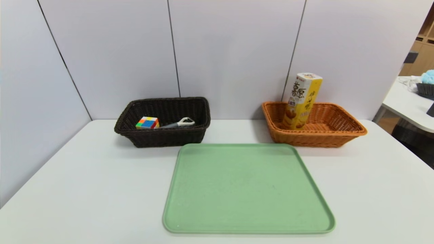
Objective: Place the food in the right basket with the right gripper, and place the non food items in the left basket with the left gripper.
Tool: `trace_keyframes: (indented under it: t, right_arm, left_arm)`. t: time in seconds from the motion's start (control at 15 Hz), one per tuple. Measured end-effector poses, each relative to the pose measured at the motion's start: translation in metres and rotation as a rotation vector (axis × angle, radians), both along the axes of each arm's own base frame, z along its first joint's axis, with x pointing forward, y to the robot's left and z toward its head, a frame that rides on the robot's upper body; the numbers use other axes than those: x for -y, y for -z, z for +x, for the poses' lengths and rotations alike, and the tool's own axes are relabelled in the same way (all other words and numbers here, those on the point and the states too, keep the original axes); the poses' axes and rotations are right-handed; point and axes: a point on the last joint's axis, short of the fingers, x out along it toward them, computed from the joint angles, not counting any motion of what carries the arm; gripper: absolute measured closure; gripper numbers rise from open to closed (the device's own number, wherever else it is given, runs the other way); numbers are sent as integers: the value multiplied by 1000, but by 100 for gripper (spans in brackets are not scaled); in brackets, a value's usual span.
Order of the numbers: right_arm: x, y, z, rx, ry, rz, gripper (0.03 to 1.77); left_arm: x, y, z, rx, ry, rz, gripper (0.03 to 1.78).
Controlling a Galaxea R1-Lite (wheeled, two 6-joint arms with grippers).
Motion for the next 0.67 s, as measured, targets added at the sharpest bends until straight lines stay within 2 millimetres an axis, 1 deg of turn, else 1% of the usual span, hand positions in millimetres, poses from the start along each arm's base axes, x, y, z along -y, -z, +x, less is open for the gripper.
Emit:
trace_keyframes:
  t: [0.13,0.2,0.67]
  right_arm:
    - [0,2,0,-19,-4,-6,10]
    - [0,5,0,-44,-11,-1,10]
    - [0,5,0,-48,-19,26,10]
  left_arm:
    - [0,2,3,44,-4,10,12]
    - [0,3,4,45,-4,12,12]
    - [0,5,5,40,-13,-1,12]
